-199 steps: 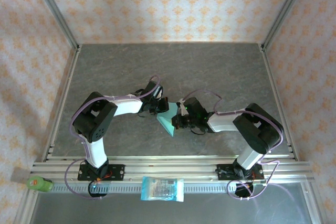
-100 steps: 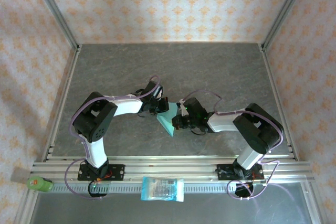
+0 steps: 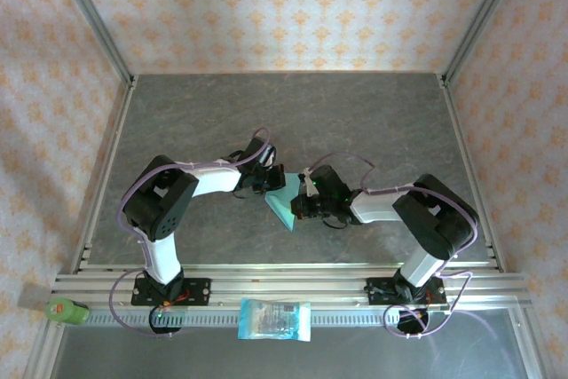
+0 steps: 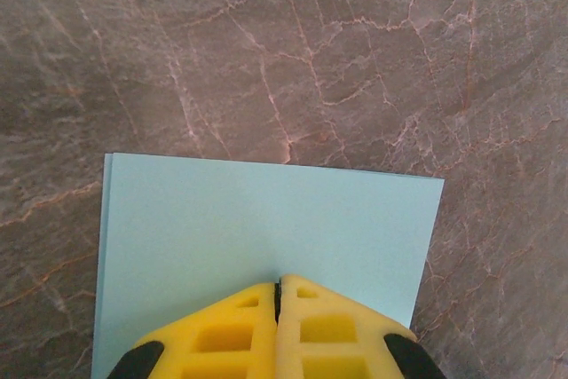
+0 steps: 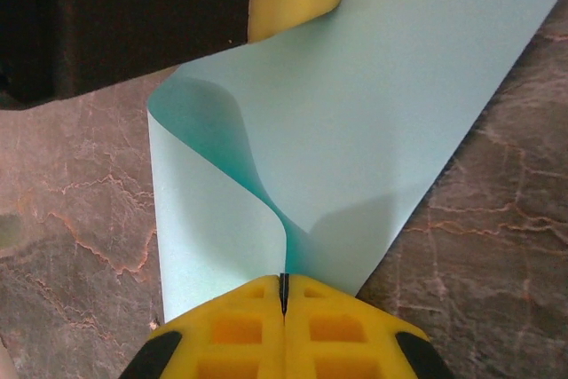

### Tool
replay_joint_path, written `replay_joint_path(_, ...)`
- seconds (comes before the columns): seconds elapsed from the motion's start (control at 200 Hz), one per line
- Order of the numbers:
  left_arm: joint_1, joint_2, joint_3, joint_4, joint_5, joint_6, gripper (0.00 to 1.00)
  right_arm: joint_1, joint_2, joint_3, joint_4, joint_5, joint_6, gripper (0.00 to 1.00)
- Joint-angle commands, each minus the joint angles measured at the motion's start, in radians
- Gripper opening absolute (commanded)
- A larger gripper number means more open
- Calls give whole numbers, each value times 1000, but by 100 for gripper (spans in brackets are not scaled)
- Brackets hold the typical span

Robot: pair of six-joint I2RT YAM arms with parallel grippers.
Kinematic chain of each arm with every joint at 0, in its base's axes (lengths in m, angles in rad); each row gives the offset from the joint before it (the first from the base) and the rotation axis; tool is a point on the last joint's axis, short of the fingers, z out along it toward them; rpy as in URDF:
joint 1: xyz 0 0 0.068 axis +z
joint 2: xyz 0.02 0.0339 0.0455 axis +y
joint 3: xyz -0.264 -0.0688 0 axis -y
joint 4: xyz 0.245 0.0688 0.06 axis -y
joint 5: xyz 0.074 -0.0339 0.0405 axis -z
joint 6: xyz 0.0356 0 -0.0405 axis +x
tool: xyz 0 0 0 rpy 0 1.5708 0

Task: Fold a paper plane with a square sheet of paper (pick it up from the middle)

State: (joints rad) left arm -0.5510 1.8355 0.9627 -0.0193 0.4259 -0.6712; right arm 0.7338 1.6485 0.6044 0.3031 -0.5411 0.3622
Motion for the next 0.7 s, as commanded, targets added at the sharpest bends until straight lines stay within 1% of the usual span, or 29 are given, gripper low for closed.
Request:
replay_joint_path(0.0,-9,6,6,-69,-58,13,0,-4,21,11,-22,41,-15,0)
replay_joint_path(0.075,-9,-4,8,-67,-65,11,0,-4,23,11,-22,41,-17,0)
replay_joint_path(0.215,-9,-64,0,-28,-61,11,3,-5,26,13,-25,44,-23,0)
replay_joint_path(0.245,-9,-83,-3,-24,-71,10,6,-4,27,12,-22,44,-24,0)
replay_joint_path(0.285,-9,-110,-7,-24,-90,5,13,-5,27,12,-20,44,-26,0)
replay_joint_path(0.315,-9,-132,-13,-23,-105,3,16,-5,29,13,-17,44,-26,0)
replay_joint_path(0.46,-4,-230,-70,2,-151,-25,23,-5,41,19,-12,41,-30,0)
replay_joint_path(0.545,-4,-282,-119,26,-128,-55,20,-6,44,28,-21,43,-34,0)
replay_joint_path(0.696,-4,-370,-247,131,-29,-140,9,-7,46,38,-33,48,-39,0)
